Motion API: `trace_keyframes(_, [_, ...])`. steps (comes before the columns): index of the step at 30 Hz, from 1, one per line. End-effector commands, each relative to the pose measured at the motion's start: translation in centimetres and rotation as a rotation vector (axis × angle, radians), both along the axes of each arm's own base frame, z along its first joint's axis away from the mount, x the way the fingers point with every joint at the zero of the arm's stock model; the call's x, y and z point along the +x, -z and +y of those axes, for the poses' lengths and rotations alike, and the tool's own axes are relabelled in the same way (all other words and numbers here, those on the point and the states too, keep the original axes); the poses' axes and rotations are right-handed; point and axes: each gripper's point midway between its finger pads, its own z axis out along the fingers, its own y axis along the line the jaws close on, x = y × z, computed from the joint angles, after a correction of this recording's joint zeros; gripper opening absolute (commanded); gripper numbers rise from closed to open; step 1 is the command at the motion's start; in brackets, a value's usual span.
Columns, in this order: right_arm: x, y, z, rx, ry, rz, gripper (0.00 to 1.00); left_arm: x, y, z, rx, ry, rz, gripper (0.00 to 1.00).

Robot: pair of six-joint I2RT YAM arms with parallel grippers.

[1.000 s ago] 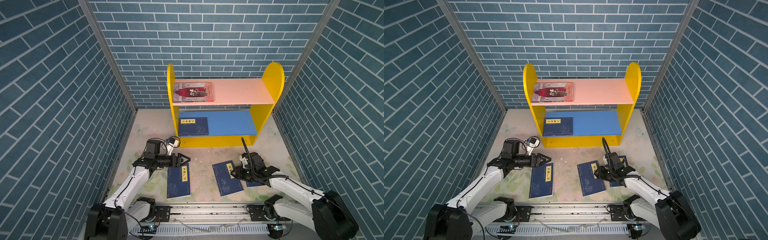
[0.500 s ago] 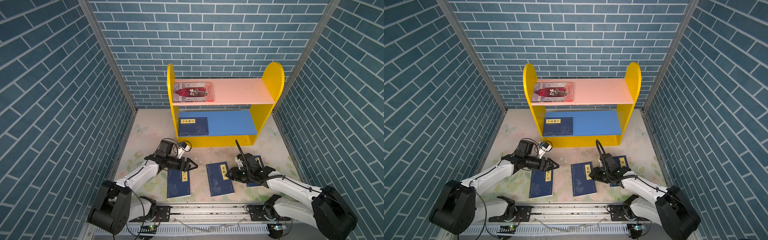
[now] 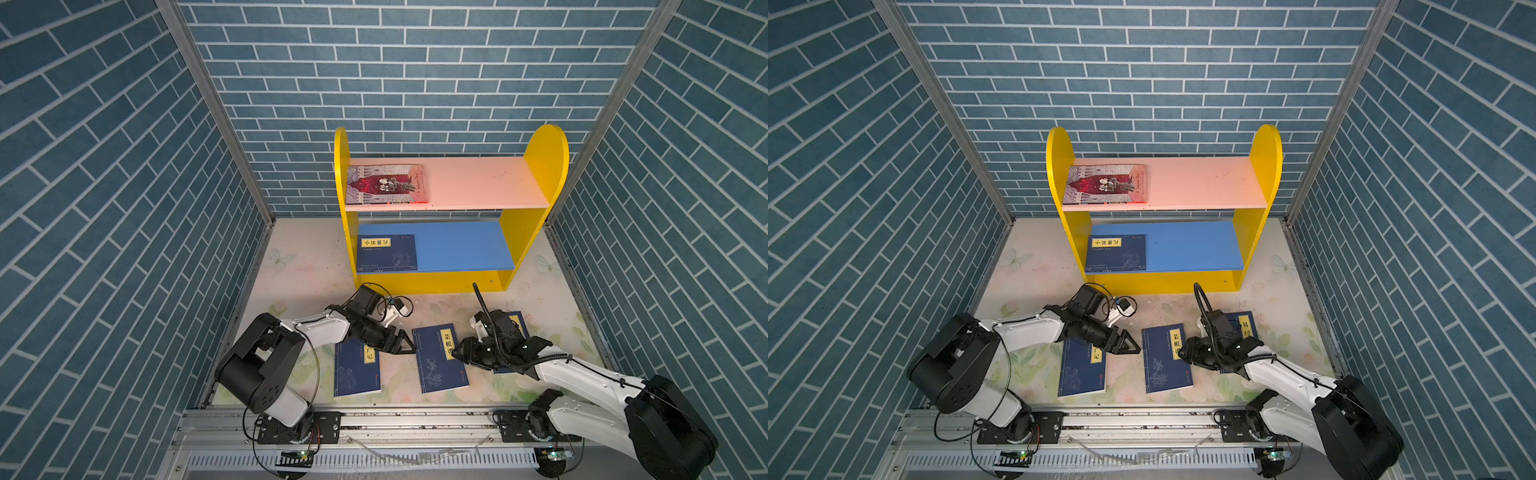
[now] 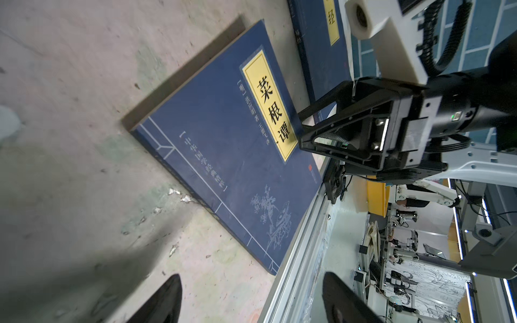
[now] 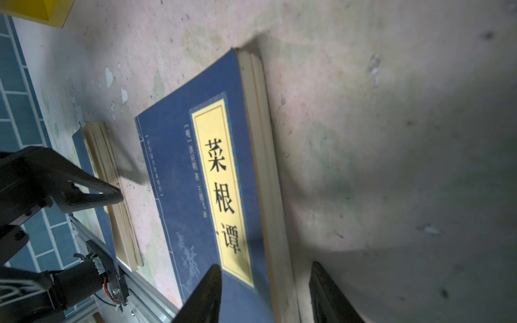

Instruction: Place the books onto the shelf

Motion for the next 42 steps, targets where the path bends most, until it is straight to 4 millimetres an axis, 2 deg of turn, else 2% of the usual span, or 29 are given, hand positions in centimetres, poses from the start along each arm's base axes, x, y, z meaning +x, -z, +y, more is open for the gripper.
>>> trace_keyframes(1, [-2.1, 1.7, -0.3, 0.0, -0.004, 0.118, 0.53, 0.4, -0.2, -1.5, -0.012, 0.03, -0.031, 0.8])
trace_keyframes(6, [-2.6, 2.0, 0.5, 0.057, -0.015, 0.142, 0.53, -0.1, 0.9, -2.2, 0.004, 0.048, -0.014, 0.8])
trace_keyframes(12, [-2.6, 1.8, 1.2, 0.117, -0.022, 0.142, 0.53, -0.2, 2.2, -1.8, 0.036, 0.044, -0.001, 0.8])
trace_keyframes(20, [-2.1, 1.8, 2.1, 0.189, 0.003, 0.13, 0.51, 0.0, 2.4, -2.2, 0.034, 0.058, 0.0, 0.79])
trace_keyframes(22, [-2.0, 1.7, 2.1, 0.194, 0.008, 0.121, 0.47, 0.1, 2.1, -2.3, 0.032, 0.064, -0.009, 0.79])
trace_keyframes(27, [-1.8, 1.1, 1.9, 0.199, 0.016, 0.092, 0.29, 0.1, 1.6, -1.9, 0.042, 0.078, -0.053, 0.8])
trace_keyframes(35, [-1.2, -1.3, 2.5, 0.267, -0.01, 0.012, 0.02, -0.2, 0.3, -1.8, 0.015, 0.082, -0.08, 0.82])
trace_keyframes(39, [-1.2, -1.8, 2.8, 0.288, -0.027, -0.002, 0.0, -0.1, -0.7, -1.7, 0.01, 0.099, -0.12, 0.82])
trace_keyframes(42, [-1.0, -2.9, 3.2, 0.323, -0.041, -0.03, 0.0, -0.1, -2.5, -1.0, -0.02, 0.099, -0.17, 0.83])
